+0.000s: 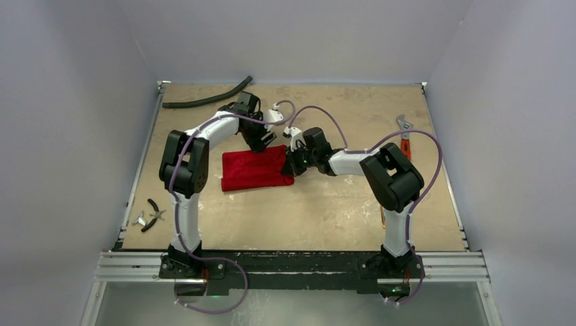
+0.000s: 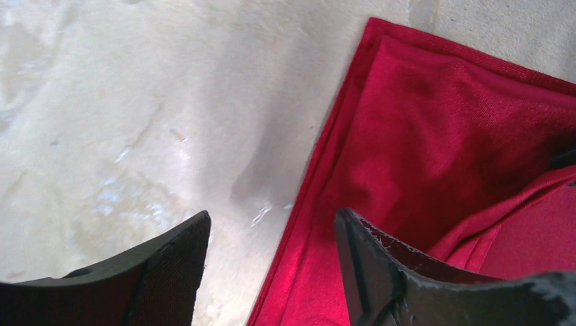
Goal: Fold the napkin into a case and place the utensils inside
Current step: Fold the lower triangle-folded napkin at the center of the board.
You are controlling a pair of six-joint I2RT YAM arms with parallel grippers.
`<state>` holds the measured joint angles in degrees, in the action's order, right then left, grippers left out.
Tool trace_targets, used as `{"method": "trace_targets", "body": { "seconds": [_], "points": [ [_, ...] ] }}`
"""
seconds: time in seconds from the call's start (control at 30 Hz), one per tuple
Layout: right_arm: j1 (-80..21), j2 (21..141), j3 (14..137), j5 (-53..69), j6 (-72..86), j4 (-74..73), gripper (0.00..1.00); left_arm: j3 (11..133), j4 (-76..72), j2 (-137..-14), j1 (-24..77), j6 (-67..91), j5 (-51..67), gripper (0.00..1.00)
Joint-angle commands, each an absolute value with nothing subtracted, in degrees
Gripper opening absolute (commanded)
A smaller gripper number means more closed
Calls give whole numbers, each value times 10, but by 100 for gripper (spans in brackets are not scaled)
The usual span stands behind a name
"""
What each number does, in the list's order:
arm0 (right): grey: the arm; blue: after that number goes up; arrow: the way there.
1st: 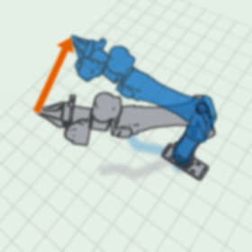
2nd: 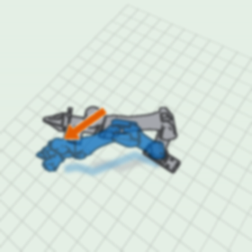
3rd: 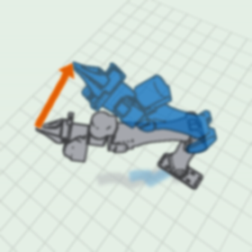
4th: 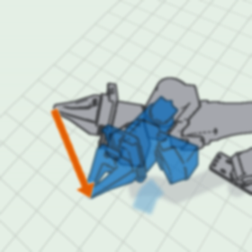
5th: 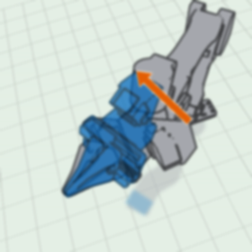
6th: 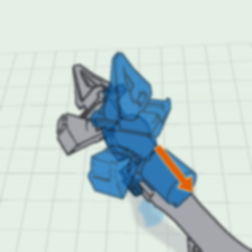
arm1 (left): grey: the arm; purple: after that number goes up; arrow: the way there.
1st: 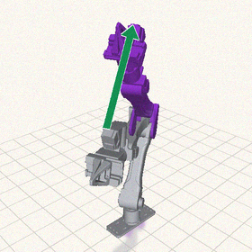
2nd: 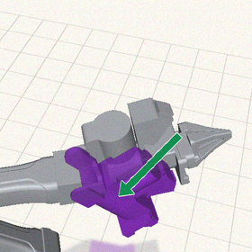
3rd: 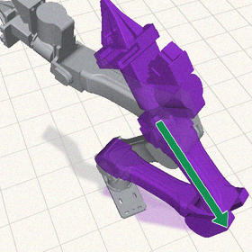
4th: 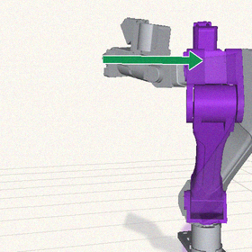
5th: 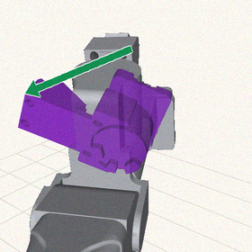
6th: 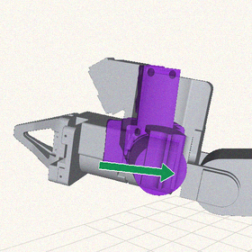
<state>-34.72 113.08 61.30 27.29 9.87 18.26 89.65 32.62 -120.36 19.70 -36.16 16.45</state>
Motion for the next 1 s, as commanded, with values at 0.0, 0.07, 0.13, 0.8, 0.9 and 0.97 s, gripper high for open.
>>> {"method": "trace_targets", "body": {
  "seconds": [0.0, 0.07, 0.13, 0.8, 0.9, 0.97],
  "points": [
    [-347, 1135, 612, 284, 85, 123, 0, 943, 354, -1127, 177, -366, 190, 68],
    [-347, 1127, 608, 282, 91, 131, 2, 944, 384, -1106, 176, -383, 205, 70],
    [-347, 1112, 596, 282, 104, 147, 7, 930, 426, -1084, 176, -406, 228, 71],
    [-348, 1072, 593, 301, 141, 152, 78, 630, 397, -952, 225, -502, 156, 46],
    [-347, 1058, 598, 303, 138, 137, 99, 625, 370, -957, 225, -490, 142, 33],
    [-347, 1045, 602, 300, 140, 128, 99, 627, 365, -961, 225, -486, 137, 23]
  ]
}}
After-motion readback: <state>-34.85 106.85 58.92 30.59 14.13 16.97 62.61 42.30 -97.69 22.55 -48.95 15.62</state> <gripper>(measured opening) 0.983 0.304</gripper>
